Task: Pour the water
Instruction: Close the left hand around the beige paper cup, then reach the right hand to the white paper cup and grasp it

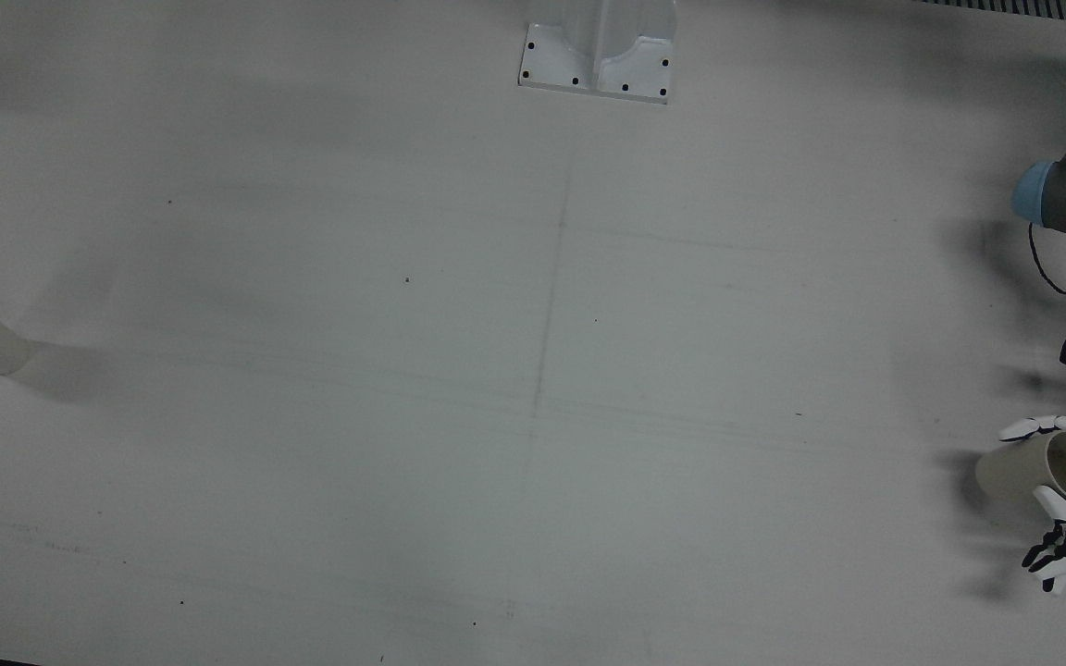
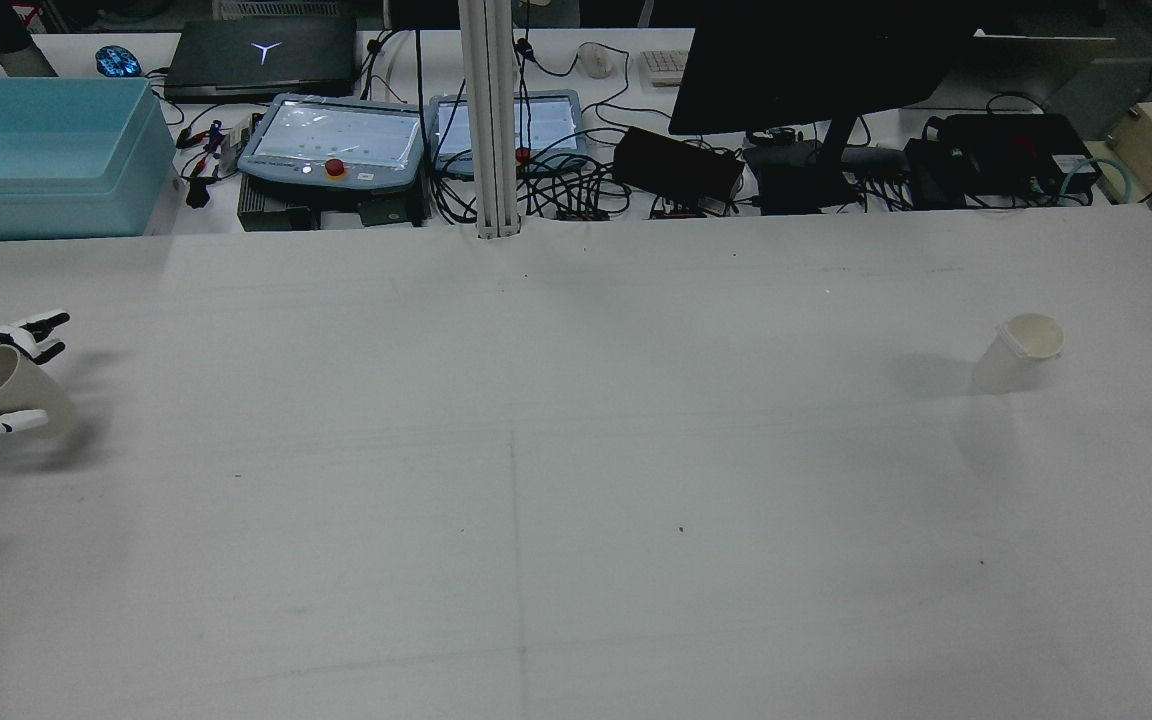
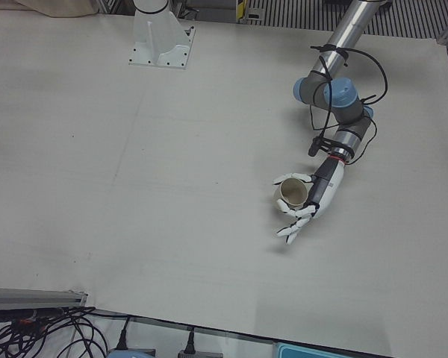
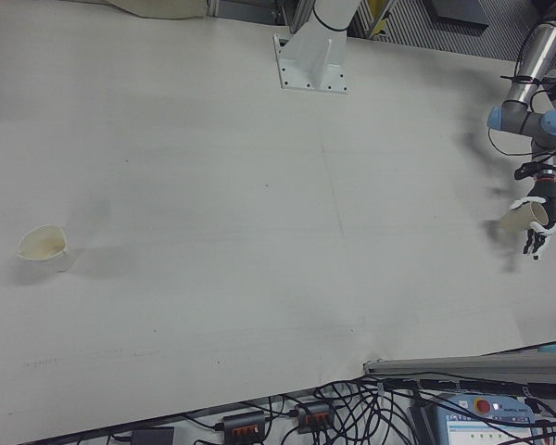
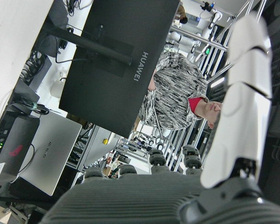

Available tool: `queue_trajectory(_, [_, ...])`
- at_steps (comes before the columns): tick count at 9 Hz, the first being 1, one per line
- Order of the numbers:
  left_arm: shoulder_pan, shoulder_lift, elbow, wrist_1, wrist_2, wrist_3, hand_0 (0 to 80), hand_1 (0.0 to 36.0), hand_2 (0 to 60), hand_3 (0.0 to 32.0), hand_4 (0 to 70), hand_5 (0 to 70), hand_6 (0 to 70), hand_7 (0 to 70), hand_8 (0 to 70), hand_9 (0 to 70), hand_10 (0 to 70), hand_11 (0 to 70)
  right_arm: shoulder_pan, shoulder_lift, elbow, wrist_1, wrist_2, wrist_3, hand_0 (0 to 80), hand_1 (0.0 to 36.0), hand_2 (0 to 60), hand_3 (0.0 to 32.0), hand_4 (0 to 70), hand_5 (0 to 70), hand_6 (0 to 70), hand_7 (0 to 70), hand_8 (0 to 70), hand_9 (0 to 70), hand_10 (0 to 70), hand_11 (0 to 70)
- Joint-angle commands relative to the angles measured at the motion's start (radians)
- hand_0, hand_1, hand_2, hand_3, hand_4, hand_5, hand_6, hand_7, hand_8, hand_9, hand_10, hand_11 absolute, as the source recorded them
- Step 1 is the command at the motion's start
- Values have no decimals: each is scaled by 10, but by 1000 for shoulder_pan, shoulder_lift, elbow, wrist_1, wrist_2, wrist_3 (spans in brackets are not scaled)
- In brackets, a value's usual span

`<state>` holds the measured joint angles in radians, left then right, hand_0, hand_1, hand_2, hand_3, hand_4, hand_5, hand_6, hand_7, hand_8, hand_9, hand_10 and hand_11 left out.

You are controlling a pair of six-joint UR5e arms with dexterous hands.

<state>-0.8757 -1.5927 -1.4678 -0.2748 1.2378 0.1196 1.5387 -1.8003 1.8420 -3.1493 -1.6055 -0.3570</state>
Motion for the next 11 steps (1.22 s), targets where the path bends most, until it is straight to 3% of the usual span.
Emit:
queue_trajectory(1, [3, 0, -159, 153, 0, -20, 800, 360, 600, 0, 700, 700, 176, 163, 99, 33, 75, 141, -161, 47, -332, 280, 7, -19, 554, 292, 308, 0, 0, 88, 145, 29, 19, 0, 0, 0])
queue_trajectory(2, [3, -1, -172, 161, 0, -20, 800, 360, 600, 0, 700, 700, 177, 168, 99, 35, 74, 140, -178, 47, -446, 378, 4, -52, 620, 359, 365, 0, 0, 105, 136, 7, 17, 0, 0, 0])
queue_trajectory(3, [3, 0, -175, 166, 0, -20, 800, 360, 600, 0, 700, 700, 180, 172, 100, 38, 75, 141, -181, 47, -533, 472, 4, -57, 631, 343, 250, 0, 0, 102, 118, 0, 13, 0, 0, 0])
queue_trajectory(4, [3, 0, -177, 170, 0, -20, 800, 360, 600, 0, 700, 700, 180, 174, 101, 40, 74, 140, -183, 49, -605, 527, 7, -56, 623, 327, 196, 0, 0, 98, 110, 0, 12, 0, 0, 0])
queue_trajectory(5, [3, -1, -184, 178, 2, -21, 800, 360, 600, 0, 700, 700, 181, 174, 101, 40, 73, 139, -183, 71, -668, 578, 10, -51, 643, 340, 188, 0, 0, 99, 99, 0, 9, 0, 0, 0])
queue_trajectory(7, [4, -3, -187, 186, 3, -20, 800, 360, 600, 0, 700, 700, 184, 178, 102, 42, 73, 139, -228, 183, -774, 601, 12, -45, 607, 317, 214, 0, 0, 91, 93, 0, 8, 0, 0, 0])
queue_trajectory(11, [3, -1, -212, 203, 3, -21, 800, 360, 600, 0, 700, 700, 184, 179, 102, 42, 70, 135, -281, 234, -773, 598, 35, -37, 573, 271, 163, 0, 0, 82, 125, 16, 15, 0, 0, 0])
